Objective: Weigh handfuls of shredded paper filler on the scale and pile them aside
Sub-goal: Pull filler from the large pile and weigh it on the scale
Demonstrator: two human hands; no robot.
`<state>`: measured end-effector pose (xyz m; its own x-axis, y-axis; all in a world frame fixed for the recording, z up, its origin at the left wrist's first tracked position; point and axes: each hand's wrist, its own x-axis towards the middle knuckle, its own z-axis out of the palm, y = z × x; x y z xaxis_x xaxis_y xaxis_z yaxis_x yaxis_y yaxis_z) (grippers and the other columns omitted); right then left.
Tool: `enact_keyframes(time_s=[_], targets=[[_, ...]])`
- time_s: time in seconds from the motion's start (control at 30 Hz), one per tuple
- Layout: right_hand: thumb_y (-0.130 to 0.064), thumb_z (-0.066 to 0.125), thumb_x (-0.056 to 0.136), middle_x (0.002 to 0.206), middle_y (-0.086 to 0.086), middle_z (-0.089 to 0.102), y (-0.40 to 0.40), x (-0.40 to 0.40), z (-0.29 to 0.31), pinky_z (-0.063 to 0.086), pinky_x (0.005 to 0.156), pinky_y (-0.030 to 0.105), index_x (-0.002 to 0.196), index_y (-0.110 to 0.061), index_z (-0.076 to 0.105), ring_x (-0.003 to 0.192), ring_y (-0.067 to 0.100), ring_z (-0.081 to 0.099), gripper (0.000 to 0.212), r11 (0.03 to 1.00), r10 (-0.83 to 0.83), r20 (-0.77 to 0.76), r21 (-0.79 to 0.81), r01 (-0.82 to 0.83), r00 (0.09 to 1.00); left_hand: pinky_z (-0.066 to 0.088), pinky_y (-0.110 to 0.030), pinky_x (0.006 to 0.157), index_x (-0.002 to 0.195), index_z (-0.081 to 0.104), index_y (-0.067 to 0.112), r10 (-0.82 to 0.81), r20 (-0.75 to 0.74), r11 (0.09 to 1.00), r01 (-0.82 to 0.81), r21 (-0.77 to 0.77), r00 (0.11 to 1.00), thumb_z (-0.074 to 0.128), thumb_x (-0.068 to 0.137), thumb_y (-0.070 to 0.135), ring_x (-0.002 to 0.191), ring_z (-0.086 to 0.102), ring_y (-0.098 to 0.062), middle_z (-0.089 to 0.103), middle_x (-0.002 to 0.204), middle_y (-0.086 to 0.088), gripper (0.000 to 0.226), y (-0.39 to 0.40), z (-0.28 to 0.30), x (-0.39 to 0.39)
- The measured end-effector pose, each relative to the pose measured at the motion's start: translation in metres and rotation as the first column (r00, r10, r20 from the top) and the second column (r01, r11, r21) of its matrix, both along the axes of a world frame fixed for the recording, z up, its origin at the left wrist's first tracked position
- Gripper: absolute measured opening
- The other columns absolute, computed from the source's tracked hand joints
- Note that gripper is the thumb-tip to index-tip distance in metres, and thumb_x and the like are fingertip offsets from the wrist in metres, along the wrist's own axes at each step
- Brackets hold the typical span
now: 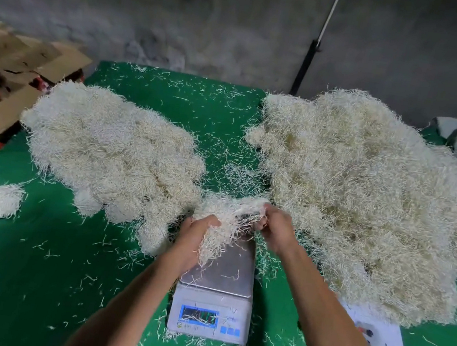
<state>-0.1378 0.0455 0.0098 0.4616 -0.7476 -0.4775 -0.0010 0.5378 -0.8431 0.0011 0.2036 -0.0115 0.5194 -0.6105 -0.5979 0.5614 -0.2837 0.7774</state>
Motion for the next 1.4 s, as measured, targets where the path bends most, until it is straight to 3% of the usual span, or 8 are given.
enact_keyframes(time_s=[0.3, 0.37, 0.5, 0.63, 0.77, 0.9, 1.23, 1.4], targets=[[-0.023, 0.042, 0.111, 0.127, 0.028, 0.058, -0.117, -0.057, 0.018, 0.064, 0.076, 0.035, 0.13, -0.003, 0.051, 0.101, 0.028, 0.065, 0.03, 0.91, -0.408, 0.075, 0.111, 0.399, 0.91, 0.045, -0.031, 0.055, 0.092, 0.062, 0.005, 0.069, 0.007, 0.997, -0.069, 0.045, 0.998, 0.071, 0.073, 0.026, 0.063, 0.052, -0.023, 0.053, 0.084, -0.02, 0.029, 0.001, -0.012, 0.024], [-0.033, 0.049, 0.108, 0.108, 0.028, 0.068, -0.109, -0.054, 0.013, 0.059, 0.06, 0.021, 0.118, 0.003, 0.059, 0.079, 0.022, 0.072, 0.038, 0.955, -0.276, -0.349, -0.2, 0.217, 0.895, 0.033, -0.024, 0.046, 0.071, 0.065, 0.013, 0.039, 0.005, 0.998, -0.04, 0.045, 0.999, 0.069, 0.071, 0.027, 0.049, 0.043, -0.02, 0.045, 0.065, -0.014, 0.015, -0.01, -0.013, 0.023], [-0.04, 0.062, 0.1, 0.131, 0.021, 0.056, -0.077, -0.043, 0.001, 0.055, 0.067, 0.023, 0.128, -0.002, 0.055, 0.072, 0.015, 0.059, 0.048, 0.701, -0.335, -0.861, -0.499, -0.509, 0.382, 0.031, -0.022, 0.042, 0.055, 0.062, 0.018, -0.008, 0.006, 1.0, 0.008, 0.018, 1.0, 0.069, 0.071, 0.027, 0.042, 0.041, -0.019, 0.04, 0.051, -0.004, 0.019, -0.028, -0.016, 0.018], [-0.033, 0.063, 0.101, 0.163, 0.004, 0.03, -0.034, -0.001, -0.006, 0.033, 0.115, 0.044, 0.157, -0.029, 0.034, 0.139, 0.022, 0.043, 0.064, 0.433, 0.211, -0.676, -0.583, -0.688, 0.706, 0.035, -0.016, 0.041, 0.05, 0.061, 0.021, -0.134, 0.065, 0.99, 0.136, -0.027, 0.989, 0.069, 0.064, 0.028, 0.039, 0.042, -0.015, 0.042, 0.049, 0.002, 0.017, -0.029, -0.008, 0.015], [-0.041, 0.066, 0.096, 0.104, -0.015, 0.069, -0.032, 0.012, -0.016, 0.047, 0.102, 0.037, 0.12, -0.021, 0.068, 0.103, 0.011, 0.063, 0.031, 0.748, 0.459, -0.353, -0.341, -0.569, 0.815, 0.036, -0.019, 0.044, 0.058, 0.056, 0.022, -0.144, 0.114, 0.986, 0.152, -0.07, 0.983, 0.069, 0.056, 0.039, 0.048, 0.045, -0.015, 0.045, 0.056, 0.0, 0.021, -0.013, -0.005, 0.023], [-0.029, 0.069, 0.087, 0.078, -0.003, 0.038, -0.04, 0.022, -0.025, 0.056, 0.067, 0.028, 0.095, -0.015, 0.053, 0.077, 0.015, 0.038, 0.022, 0.939, 0.344, -0.082, 0.022, -0.343, 0.935, 0.041, -0.014, 0.042, 0.052, 0.064, 0.022, -0.062, 0.02, 0.997, 0.063, -0.038, 0.998, 0.068, 0.061, 0.031, 0.044, 0.053, -0.011, 0.052, 0.055, 0.002, 0.014, 0.001, -0.001, 0.016], [-0.035, 0.055, 0.105, 0.061, -0.001, 0.054, -0.019, 0.019, 0.002, 0.045, 0.063, 0.024, 0.067, -0.016, 0.052, 0.046, 0.003, 0.045, 0.043, 0.749, -0.133, -0.357, -0.647, -0.142, 0.925, 0.049, -0.03, 0.051, 0.087, 0.065, 0.006, 0.156, -0.202, 0.985, -0.166, -0.034, 0.967, 0.058, 0.091, 0.03, 0.057, 0.059, -0.025, 0.059, 0.07, -0.012, 0.026, 0.018, 0.0, 0.011], [-0.032, 0.054, 0.105, 0.105, 0.001, 0.072, 0.036, 0.021, 0.033, 0.059, 0.087, 0.035, 0.106, -0.022, 0.069, 0.091, 0.015, 0.07, 0.019, 0.589, 0.42, -0.472, -0.508, -0.628, 0.775, 0.057, -0.045, 0.09, 0.128, 0.059, 0.022, -0.033, -0.166, 0.994, 0.015, -0.109, 0.986, 0.067, 0.09, 0.052, 0.102, 0.067, -0.026, 0.062, 0.124, -0.013, 0.049, 0.024, 0.012, 0.001]])
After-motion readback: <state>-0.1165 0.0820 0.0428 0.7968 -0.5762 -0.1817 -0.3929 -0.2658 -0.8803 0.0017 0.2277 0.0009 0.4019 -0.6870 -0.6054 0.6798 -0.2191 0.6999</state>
